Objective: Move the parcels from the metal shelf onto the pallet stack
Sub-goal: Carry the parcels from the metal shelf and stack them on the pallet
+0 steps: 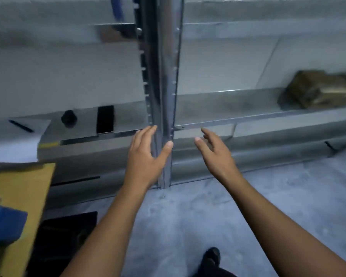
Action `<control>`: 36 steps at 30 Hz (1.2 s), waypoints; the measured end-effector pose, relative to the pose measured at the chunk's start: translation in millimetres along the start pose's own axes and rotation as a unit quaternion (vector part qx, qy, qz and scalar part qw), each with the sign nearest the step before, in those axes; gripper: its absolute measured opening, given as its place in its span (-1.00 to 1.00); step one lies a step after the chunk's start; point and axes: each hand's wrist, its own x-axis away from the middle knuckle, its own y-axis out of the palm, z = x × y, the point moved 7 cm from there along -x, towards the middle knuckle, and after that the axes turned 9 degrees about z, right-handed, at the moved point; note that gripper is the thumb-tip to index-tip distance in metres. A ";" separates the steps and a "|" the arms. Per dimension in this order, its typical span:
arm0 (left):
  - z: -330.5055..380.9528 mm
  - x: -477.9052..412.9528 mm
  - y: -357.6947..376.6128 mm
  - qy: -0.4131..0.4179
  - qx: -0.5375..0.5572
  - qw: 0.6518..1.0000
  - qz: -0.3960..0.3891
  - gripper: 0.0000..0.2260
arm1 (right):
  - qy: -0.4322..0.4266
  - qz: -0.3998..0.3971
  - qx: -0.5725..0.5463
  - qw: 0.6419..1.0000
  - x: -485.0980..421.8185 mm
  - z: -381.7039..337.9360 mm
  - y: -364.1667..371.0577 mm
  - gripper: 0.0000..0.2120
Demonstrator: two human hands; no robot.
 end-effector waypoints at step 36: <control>317.2 -98.5 681.9 -0.048 0.136 0.978 -0.152 -0.43 | 0.141 0.197 0.053 0.969 -309.3 317.6 -519.7 -0.37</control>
